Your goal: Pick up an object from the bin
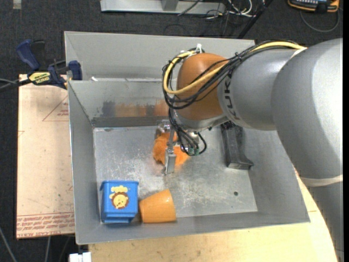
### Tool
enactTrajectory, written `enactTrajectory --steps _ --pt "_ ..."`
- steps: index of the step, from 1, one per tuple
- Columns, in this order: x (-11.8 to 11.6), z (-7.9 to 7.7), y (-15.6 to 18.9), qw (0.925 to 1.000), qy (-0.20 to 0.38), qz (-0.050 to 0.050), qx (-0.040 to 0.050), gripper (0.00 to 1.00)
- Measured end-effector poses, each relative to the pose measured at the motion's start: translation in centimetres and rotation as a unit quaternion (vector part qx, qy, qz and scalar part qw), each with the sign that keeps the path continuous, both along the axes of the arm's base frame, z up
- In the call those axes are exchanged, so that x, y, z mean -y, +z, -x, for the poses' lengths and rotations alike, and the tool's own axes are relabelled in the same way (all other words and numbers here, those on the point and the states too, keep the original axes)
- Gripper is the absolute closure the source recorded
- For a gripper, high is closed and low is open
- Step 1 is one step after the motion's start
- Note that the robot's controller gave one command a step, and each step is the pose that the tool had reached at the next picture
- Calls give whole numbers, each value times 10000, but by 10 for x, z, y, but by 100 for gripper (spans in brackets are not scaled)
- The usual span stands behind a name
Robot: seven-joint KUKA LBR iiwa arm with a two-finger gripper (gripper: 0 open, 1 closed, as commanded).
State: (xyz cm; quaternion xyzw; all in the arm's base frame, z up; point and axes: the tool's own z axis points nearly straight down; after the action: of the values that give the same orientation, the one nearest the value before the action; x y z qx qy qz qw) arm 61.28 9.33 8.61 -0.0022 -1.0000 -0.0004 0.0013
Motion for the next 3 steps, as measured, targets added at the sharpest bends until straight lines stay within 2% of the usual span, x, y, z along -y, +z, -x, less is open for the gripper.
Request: enactTrajectory --steps 1,2,3 --pt "9 -5 -1 9997 -228 -19 28 0" --pt "31 -20 -11 9933 1159 -13 32 0" --pt "40 -32 -15 9993 361 -31 58 100"
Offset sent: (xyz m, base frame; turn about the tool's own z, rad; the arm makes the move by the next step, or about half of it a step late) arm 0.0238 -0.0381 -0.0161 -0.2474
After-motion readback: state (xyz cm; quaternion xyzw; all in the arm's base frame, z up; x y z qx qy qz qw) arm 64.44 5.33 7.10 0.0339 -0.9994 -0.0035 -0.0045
